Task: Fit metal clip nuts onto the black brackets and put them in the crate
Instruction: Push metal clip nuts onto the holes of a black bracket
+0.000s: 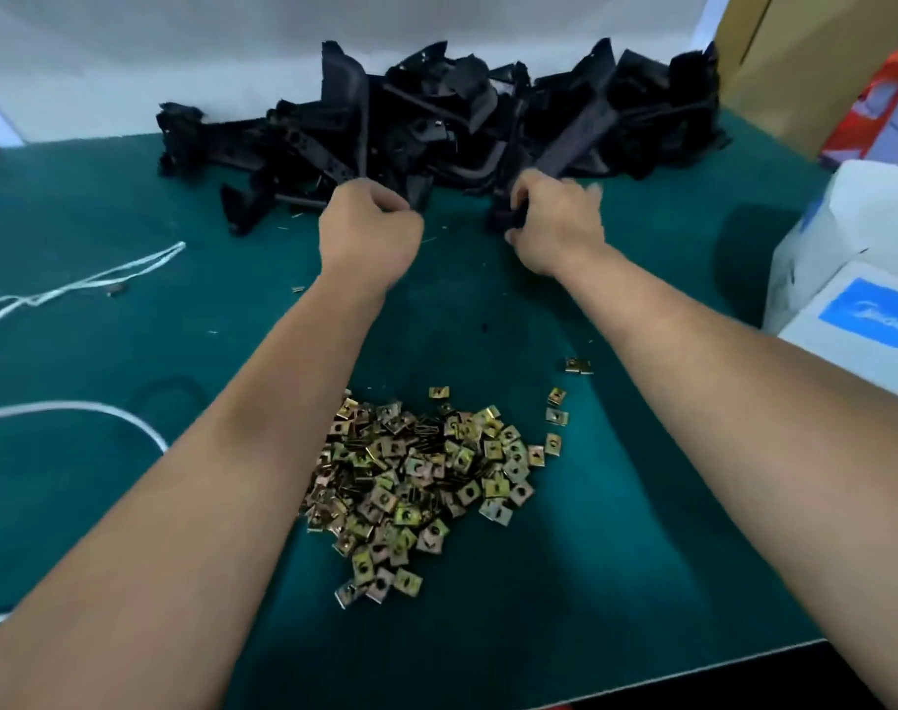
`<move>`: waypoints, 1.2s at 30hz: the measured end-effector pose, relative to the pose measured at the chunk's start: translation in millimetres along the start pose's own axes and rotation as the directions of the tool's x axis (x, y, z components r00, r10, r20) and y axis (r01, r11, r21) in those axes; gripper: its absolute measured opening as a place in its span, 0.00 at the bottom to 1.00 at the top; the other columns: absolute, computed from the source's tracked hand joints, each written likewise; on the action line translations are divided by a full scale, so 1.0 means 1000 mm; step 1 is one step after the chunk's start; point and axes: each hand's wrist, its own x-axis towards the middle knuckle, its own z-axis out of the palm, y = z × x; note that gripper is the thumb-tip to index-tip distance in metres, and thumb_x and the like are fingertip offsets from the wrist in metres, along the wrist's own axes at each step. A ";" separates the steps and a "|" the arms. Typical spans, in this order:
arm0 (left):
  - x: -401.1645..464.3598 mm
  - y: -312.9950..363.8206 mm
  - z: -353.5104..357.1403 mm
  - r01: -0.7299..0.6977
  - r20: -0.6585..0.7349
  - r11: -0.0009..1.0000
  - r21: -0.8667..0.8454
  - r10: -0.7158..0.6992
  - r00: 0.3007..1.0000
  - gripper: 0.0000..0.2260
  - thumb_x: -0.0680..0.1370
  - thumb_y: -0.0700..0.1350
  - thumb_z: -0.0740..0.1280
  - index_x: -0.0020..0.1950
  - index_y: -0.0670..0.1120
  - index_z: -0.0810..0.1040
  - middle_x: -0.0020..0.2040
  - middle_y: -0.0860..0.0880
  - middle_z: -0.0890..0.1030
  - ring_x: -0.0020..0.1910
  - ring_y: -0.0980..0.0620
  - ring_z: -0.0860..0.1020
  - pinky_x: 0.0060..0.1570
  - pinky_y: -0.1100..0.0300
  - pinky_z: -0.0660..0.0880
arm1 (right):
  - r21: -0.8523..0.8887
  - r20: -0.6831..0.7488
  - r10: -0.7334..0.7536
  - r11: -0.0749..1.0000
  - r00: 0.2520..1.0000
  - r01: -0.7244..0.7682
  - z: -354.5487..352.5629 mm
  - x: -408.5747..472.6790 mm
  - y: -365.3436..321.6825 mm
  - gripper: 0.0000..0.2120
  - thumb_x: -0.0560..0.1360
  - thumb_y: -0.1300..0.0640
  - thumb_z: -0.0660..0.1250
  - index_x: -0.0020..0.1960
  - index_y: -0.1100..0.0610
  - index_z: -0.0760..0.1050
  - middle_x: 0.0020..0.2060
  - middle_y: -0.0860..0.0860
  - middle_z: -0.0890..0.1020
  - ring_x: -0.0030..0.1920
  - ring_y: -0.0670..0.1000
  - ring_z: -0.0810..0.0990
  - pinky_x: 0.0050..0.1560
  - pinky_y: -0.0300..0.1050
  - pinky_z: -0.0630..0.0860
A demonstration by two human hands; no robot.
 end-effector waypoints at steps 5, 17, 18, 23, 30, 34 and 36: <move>-0.011 -0.010 0.011 0.271 0.265 0.895 -0.354 -0.182 0.947 0.06 0.82 0.44 0.68 0.49 0.41 0.79 0.51 0.41 0.82 0.40 0.49 0.84 0.39 0.55 0.82 | 0.556 -0.251 0.107 0.830 0.962 0.053 0.003 -0.024 -0.010 0.07 0.77 0.64 0.65 0.46 0.53 0.76 0.40 0.47 0.80 0.39 0.45 0.77 0.33 0.35 0.70; -0.060 -0.023 -0.050 0.549 0.684 0.626 -0.555 -0.033 0.729 0.13 0.73 0.47 0.72 0.53 0.42 0.84 0.49 0.43 0.86 0.45 0.48 0.86 0.39 0.59 0.82 | 0.370 0.007 -0.615 0.735 0.789 0.569 -0.037 -0.101 -0.041 0.04 0.73 0.66 0.70 0.48 0.60 0.79 0.41 0.51 0.83 0.45 0.51 0.81 0.49 0.54 0.76; -0.058 -0.028 -0.056 0.513 0.628 0.642 -0.569 -0.063 0.775 0.11 0.73 0.44 0.72 0.54 0.42 0.82 0.48 0.44 0.86 0.41 0.50 0.85 0.35 0.63 0.81 | 0.351 0.004 -0.602 0.749 0.799 0.562 -0.036 -0.102 -0.041 0.04 0.73 0.64 0.72 0.48 0.59 0.80 0.41 0.51 0.84 0.44 0.51 0.81 0.49 0.54 0.77; -0.047 -0.049 -0.073 0.190 0.183 0.698 -0.691 -0.085 0.979 0.13 0.82 0.30 0.60 0.55 0.48 0.76 0.49 0.49 0.86 0.41 0.50 0.86 0.27 0.66 0.73 | 0.273 0.480 -0.522 0.853 0.705 0.446 -0.029 -0.106 -0.026 0.08 0.71 0.51 0.80 0.46 0.50 0.83 0.39 0.45 0.86 0.40 0.43 0.82 0.46 0.43 0.81; -0.033 -0.070 -0.078 -0.116 -0.017 0.981 -0.156 0.115 0.993 0.18 0.76 0.31 0.69 0.45 0.56 0.81 0.53 0.48 0.85 0.43 0.49 0.84 0.39 0.59 0.79 | 0.254 0.420 -0.547 0.837 0.724 0.485 -0.005 -0.118 -0.021 0.07 0.73 0.52 0.78 0.40 0.47 0.81 0.35 0.41 0.83 0.37 0.37 0.79 0.37 0.29 0.71; -0.034 -0.072 -0.084 -0.029 0.113 0.969 -0.244 0.058 0.992 0.15 0.72 0.29 0.74 0.46 0.50 0.86 0.46 0.50 0.86 0.48 0.55 0.83 0.49 0.65 0.78 | 0.365 0.225 -0.560 0.807 0.797 0.465 0.002 -0.118 -0.019 0.06 0.75 0.56 0.76 0.43 0.51 0.80 0.38 0.43 0.83 0.40 0.40 0.80 0.41 0.32 0.72; -0.034 -0.069 -0.086 0.072 0.139 0.911 -0.406 -0.016 0.990 0.13 0.74 0.30 0.73 0.51 0.46 0.86 0.45 0.52 0.87 0.46 0.57 0.85 0.48 0.68 0.79 | 0.407 0.201 -0.541 0.804 0.817 0.432 0.002 -0.117 -0.017 0.06 0.76 0.59 0.76 0.44 0.52 0.80 0.39 0.46 0.84 0.41 0.44 0.81 0.44 0.38 0.77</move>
